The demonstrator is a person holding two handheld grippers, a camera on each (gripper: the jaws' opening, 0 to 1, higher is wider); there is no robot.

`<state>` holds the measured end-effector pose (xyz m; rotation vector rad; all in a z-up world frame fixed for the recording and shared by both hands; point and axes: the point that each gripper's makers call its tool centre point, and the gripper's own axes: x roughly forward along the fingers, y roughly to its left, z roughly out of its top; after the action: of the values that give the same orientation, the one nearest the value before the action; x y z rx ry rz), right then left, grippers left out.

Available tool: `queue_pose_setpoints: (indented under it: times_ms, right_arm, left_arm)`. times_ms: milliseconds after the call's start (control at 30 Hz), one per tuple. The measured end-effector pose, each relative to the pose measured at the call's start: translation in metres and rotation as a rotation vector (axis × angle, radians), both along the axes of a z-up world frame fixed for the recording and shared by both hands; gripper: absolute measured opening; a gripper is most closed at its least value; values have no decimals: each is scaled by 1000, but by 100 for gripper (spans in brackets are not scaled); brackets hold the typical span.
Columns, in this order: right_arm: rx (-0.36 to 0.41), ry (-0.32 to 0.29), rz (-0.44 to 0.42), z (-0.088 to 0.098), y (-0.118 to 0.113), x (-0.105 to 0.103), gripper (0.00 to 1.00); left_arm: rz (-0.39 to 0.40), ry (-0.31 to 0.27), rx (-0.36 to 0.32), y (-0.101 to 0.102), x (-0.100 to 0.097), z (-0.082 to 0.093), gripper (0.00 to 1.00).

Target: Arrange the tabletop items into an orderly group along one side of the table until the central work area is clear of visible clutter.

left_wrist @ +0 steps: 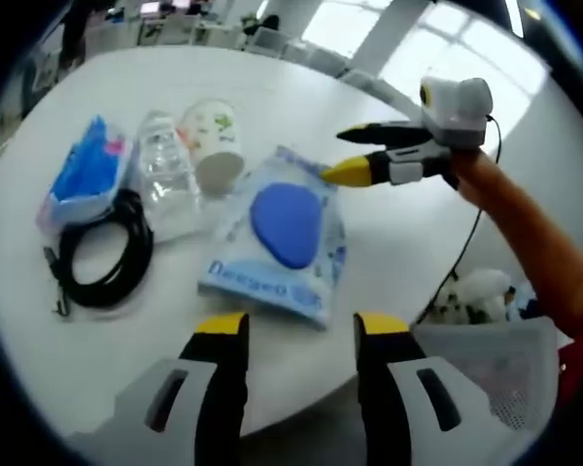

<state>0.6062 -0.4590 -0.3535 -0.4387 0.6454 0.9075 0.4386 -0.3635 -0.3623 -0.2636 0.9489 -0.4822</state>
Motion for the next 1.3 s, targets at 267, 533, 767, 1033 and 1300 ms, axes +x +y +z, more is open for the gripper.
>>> queue_pose_setpoints:
  times_ms: [267,533,767,1033,1300]
  right_arm:
    - [-6,40,8,-17,4,3,59]
    - [-2,60,7,-23,3,3,54]
    - [0,85,16,-28,1,1,41]
    - [-11,97,28,-33,-1,-1,27]
    - [-40,89,29,-35,-7,-1,14]
  left_arm:
    - [45,9,-1,4,9,-4,39]
    - [73,23,-4,3,14,-10,36]
    - [71,33,15,3,14,-15,34]
    - [83,40,16,4,17,-19,29]
    - [81,52,25,6,18,-24,23]
